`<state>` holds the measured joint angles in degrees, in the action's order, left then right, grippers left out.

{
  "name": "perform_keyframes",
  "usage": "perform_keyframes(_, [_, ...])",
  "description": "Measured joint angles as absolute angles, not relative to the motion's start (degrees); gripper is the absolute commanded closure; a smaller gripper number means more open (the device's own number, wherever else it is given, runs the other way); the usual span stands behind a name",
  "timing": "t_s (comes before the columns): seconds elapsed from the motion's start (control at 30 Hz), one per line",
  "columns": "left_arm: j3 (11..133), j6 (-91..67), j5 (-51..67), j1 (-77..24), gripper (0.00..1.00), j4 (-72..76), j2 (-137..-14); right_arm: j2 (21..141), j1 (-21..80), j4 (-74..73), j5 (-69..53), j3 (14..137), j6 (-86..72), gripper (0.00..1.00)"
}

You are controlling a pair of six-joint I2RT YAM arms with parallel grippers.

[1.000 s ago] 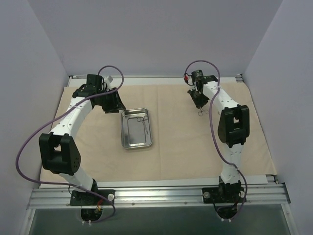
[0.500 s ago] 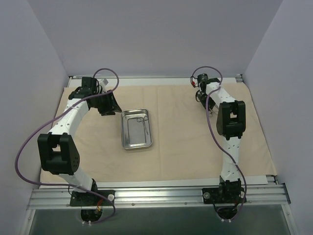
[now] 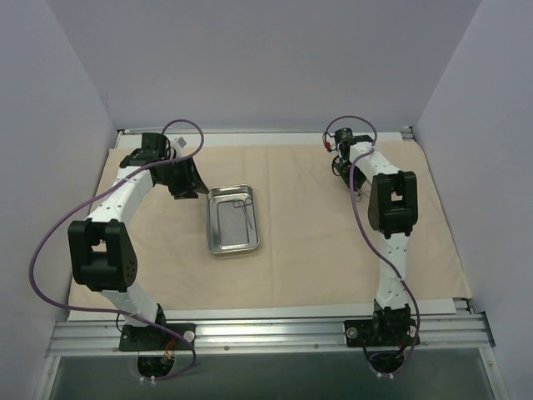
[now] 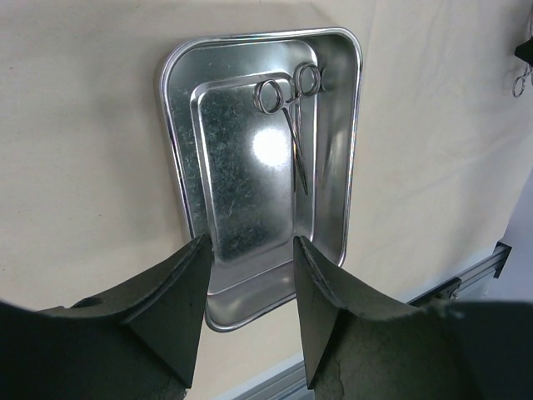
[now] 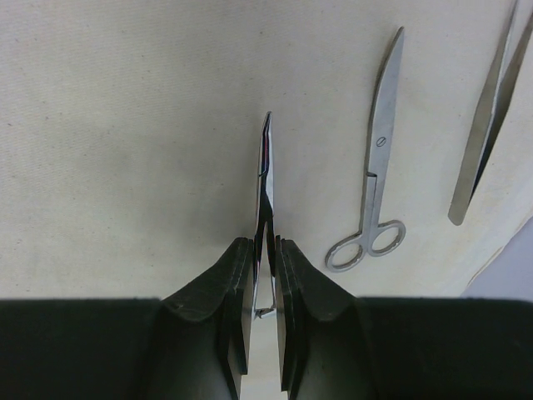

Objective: Open and lay out the surgical kit
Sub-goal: Place the medical item in the surgical kit.

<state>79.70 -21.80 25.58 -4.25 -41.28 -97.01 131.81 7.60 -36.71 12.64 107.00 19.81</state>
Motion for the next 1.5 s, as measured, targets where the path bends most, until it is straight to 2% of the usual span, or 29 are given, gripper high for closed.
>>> perform_keyframes(0.5, [79.9, -21.8, 26.5, -3.6, 0.48, -41.3, -97.8, 132.0, 8.0, -36.6, 12.8, 105.9, 20.0, 0.94])
perform_keyframes(0.57, [79.9, -21.8, 26.8, -3.6, 0.48, -41.3, -98.0, 132.1, 8.0, -36.6, 12.7, 106.0, 20.0, 0.87])
perform_keyframes(0.87, [79.9, -21.8, 27.4, -3.6, 0.48, -41.3, -98.3, 132.1, 9.1, -36.6, 12.8, 106.0, 19.7, 0.73])
perform_keyframes(1.27, [79.9, -21.8, 27.7, -3.6, 0.47, -41.1, -98.4, 132.1, 9.9, -36.8, 15.5, 106.4, 18.6, 0.59])
perform_keyframes(1.5, [79.9, -22.3, 27.2, -3.9, 0.46, -41.1, -98.4, 130.7, 11.9, -38.9, 16.7, 113.2, 12.2, 0.5])
